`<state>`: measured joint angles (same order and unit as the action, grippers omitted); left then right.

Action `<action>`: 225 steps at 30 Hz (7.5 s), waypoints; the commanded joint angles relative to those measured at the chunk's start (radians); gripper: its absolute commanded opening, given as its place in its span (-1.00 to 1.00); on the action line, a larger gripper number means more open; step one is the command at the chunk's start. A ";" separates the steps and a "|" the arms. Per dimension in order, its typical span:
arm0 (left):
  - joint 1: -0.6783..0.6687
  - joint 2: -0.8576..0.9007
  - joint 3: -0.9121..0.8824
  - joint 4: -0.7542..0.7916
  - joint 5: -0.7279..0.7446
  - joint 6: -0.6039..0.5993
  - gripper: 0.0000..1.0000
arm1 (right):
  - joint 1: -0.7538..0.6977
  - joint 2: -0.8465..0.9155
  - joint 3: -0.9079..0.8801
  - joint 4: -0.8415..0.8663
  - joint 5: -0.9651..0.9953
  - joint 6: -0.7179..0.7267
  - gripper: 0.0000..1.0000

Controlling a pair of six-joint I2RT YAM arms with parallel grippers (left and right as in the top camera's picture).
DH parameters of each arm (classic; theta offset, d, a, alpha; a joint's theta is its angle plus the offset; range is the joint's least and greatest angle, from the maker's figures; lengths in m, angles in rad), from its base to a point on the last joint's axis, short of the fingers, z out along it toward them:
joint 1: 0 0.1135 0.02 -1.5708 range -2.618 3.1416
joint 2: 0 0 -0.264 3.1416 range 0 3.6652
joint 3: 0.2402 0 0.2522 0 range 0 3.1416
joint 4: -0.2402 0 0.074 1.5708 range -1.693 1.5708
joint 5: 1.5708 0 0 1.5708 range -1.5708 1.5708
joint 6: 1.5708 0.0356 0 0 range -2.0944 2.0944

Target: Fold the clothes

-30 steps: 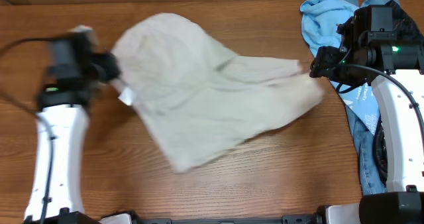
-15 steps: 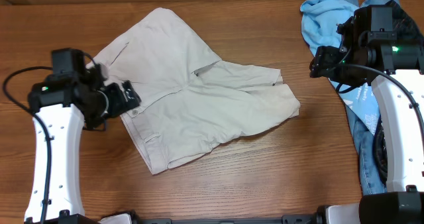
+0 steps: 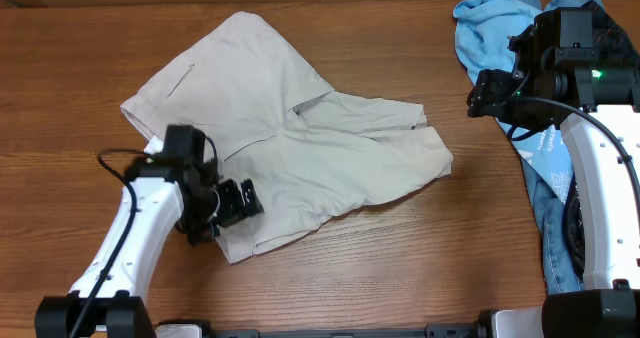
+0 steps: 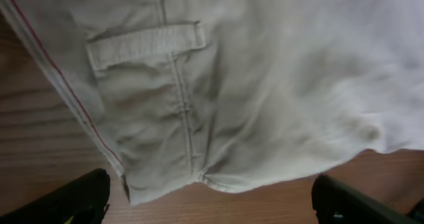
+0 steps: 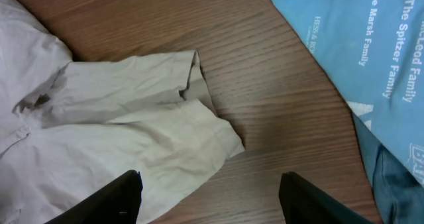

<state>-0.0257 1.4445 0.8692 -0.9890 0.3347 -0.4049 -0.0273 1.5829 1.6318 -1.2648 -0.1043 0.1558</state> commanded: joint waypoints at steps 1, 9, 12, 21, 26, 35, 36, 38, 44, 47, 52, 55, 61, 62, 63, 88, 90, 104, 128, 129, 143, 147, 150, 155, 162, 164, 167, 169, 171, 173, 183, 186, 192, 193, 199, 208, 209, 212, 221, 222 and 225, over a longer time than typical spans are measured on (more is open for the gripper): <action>-0.001 0.005 -0.079 0.056 0.047 -0.058 1.00 | -0.003 -0.023 0.022 0.003 -0.002 -0.008 0.41; -0.001 0.006 -0.206 0.209 0.049 -0.074 0.40 | -0.003 -0.023 0.022 -0.002 -0.002 -0.008 0.41; -0.001 0.006 -0.222 0.247 0.051 -0.075 -0.22 | -0.003 -0.023 0.022 -0.002 -0.002 -0.008 0.41; 0.063 0.006 -0.209 0.206 -0.105 -0.127 -0.92 | -0.003 -0.023 0.022 -0.005 -0.002 -0.008 0.41; 0.259 0.006 -0.122 0.162 -0.140 -0.089 -0.92 | -0.003 -0.023 0.021 -0.005 -0.002 -0.008 0.48; 0.528 0.006 0.150 0.079 -0.230 0.005 -0.91 | -0.001 -0.002 -0.026 -0.023 -0.101 -0.008 0.56; 0.538 0.006 0.166 0.068 -0.240 0.005 -0.87 | 0.000 0.002 -0.042 -0.014 -0.130 -0.010 0.57; 0.550 0.006 0.180 0.042 -0.241 0.004 -0.75 | 0.006 0.011 -0.080 0.007 -0.188 -0.035 0.57; 0.550 0.007 0.180 -0.021 -0.269 0.001 0.02 | 0.045 0.047 -0.200 0.054 -0.246 -0.038 0.58; 0.549 0.007 0.180 -0.033 -0.257 0.000 0.04 | 0.081 0.062 -0.262 0.111 -0.285 -0.039 0.61; 0.544 0.007 0.180 -0.043 -0.175 0.002 -0.09 | 0.158 0.064 -0.303 0.243 -0.347 -0.052 0.63; 0.523 0.007 0.180 -0.042 -0.147 0.010 -0.18 | 0.224 0.066 -0.303 0.354 -0.321 -0.060 0.64; 0.441 0.007 0.180 -0.040 -0.152 0.068 -0.22 | 0.307 0.114 -0.303 0.373 -0.109 0.074 0.64; 0.429 0.007 0.180 -0.036 -0.157 0.069 -0.22 | 0.307 0.131 -0.303 0.365 -0.136 0.081 0.65; 0.411 0.007 0.179 -0.031 -0.168 0.069 -0.21 | 0.307 0.152 -0.303 0.361 -0.172 0.079 0.67; 0.330 0.007 -0.067 0.153 -0.277 0.068 0.02 | 0.394 0.278 -0.393 0.224 -0.346 -0.068 0.69; 0.330 0.007 -0.095 0.185 -0.276 0.068 0.01 | 0.394 0.278 -0.418 0.271 -0.346 -0.040 0.70; 0.330 0.007 -0.185 0.272 -0.293 0.068 0.02 | 0.394 0.278 -0.468 0.490 -0.394 0.009 0.68; 0.330 0.007 -0.185 0.272 -0.293 0.068 0.11 | 0.360 0.278 -0.446 0.415 -0.530 0.080 0.61; 0.330 0.007 -0.185 0.272 -0.293 0.068 0.11 | 0.360 0.278 -0.446 0.424 -0.528 0.080 0.61; 0.330 0.007 -0.185 0.265 -0.290 0.068 0.16 | 0.369 0.278 -0.454 0.497 -0.352 0.138 0.63; 0.330 0.007 -0.185 0.266 -0.290 0.068 0.17 | 0.369 0.278 -0.454 0.513 -0.352 0.145 0.64; 0.330 0.007 -0.185 0.265 -0.290 0.069 0.17 | 0.369 0.278 -0.454 0.524 -0.352 0.153 0.65; 0.330 0.007 -0.185 0.265 -0.290 0.068 0.18 | 0.369 0.278 -0.454 0.537 -0.352 0.160 0.65; 0.330 0.007 -0.185 0.264 -0.290 0.069 0.19 | 0.377 0.289 -0.454 0.539 -0.353 0.164 0.65; 0.330 0.007 -0.185 0.264 -0.290 0.069 0.20 | 0.388 0.302 -0.454 0.546 -0.354 0.171 0.65; 0.330 0.007 -0.185 0.264 -0.290 0.068 0.20 | 0.401 0.328 -0.454 0.562 -0.360 0.183 0.65; 0.330 0.007 -0.185 0.264 -0.290 0.069 0.21 | 0.402 0.341 -0.454 0.568 -0.360 0.194 0.65; 0.330 0.007 -0.185 0.263 -0.290 0.069 0.21 | 0.402 0.345 -0.454 0.575 -0.359 0.197 0.62; 0.330 0.007 -0.185 0.262 -0.290 0.068 0.21 | 0.402 0.344 -0.454 0.588 -0.359 0.197 0.50; 0.330 0.007 -0.185 0.264 -0.291 0.069 0.22 | 0.355 0.341 -0.448 0.585 -0.365 0.204 -0.92; 0.330 0.007 -0.185 0.265 -0.297 0.069 0.21 | 0.320 0.324 -0.422 0.547 -0.365 0.203 -0.92; 0.330 0.007 -0.185 0.265 -0.317 0.069 0.22 | 0.202 0.292 -0.323 0.461 -0.368 0.161 -0.92; 0.330 0.007 -0.185 0.265 -0.317 0.069 0.22 | 0.183 0.292 -0.311 0.458 -0.367 0.153 -0.92; 0.330 0.007 -0.185 0.268 -0.317 0.069 0.22 | 0.121 0.292 -0.306 0.487 -0.254 0.129 -0.91; 0.330 0.007 -0.185 0.268 -0.317 0.069 0.22 | 0.118 0.292 -0.306 0.387 -0.087 0.129 0.13; 0.330 0.007 -0.185 0.268 -0.317 0.069 0.23 | 0.118 0.292 -0.306 0.381 -0.082 0.129 0.14; 0.330 0.007 -0.185 0.268 -0.317 0.069 0.22 | 0.118 0.291 -0.305 0.362 -0.092 0.132 0.13; 0.330 0.007 -0.185 0.290 -0.315 0.069 0.28 | 0.120 0.266 -0.216 0.315 -0.164 0.058 0.11; 0.330 0.007 -0.185 0.291 -0.315 0.069 0.29 | 0.120 0.259 -0.188 0.315 -0.175 0.039 0.12; 0.330 0.007 -0.185 0.290 -0.317 0.069 0.29 | 0.123 0.257 -0.110 0.327 -0.239 -0.039 0.23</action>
<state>0.3069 1.4532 0.6933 -0.7063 0.0467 -0.3576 0.0933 1.9022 1.4357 -0.9531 -0.2787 0.2028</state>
